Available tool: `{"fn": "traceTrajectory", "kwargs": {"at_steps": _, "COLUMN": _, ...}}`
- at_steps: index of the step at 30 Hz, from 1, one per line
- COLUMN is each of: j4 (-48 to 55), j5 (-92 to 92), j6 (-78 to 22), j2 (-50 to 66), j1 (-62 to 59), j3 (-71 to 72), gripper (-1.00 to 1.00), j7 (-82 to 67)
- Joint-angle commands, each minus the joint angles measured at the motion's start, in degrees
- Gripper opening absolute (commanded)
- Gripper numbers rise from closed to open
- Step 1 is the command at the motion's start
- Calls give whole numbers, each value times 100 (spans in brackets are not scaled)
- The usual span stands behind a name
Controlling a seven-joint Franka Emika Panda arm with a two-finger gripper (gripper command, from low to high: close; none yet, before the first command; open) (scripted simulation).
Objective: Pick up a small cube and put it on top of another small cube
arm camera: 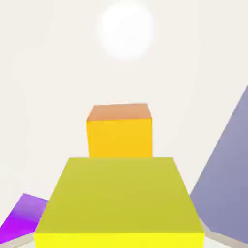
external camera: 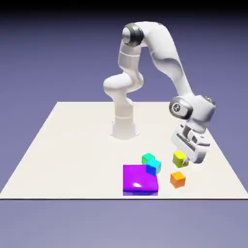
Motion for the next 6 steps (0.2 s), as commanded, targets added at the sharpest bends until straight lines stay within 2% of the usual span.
{"fn": "traceTrajectory", "kwargs": {"at_steps": 1, "j4": 2, "j5": -87, "j6": 214, "j2": 208, "j1": -12, "j3": -51, "gripper": -100, "j7": 74}}
{"fn": "traceTrajectory", "kwargs": {"at_steps": 2, "j4": 3, "j5": -132, "j6": 329, "j2": 322, "j1": -18, "j3": -78, "gripper": -100, "j7": 112}}
{"fn": "traceTrajectory", "kwargs": {"at_steps": 3, "j4": 3, "j5": -132, "j6": 329, "j2": 322, "j1": -18, "j3": -78, "gripper": 100, "j7": 112}}
{"fn": "traceTrajectory", "kwargs": {"at_steps": 6, "j4": -1, "j5": 30, "j6": -88, "j2": -93, "j1": 6, "j3": 22, "gripper": 100, "j7": -26}}
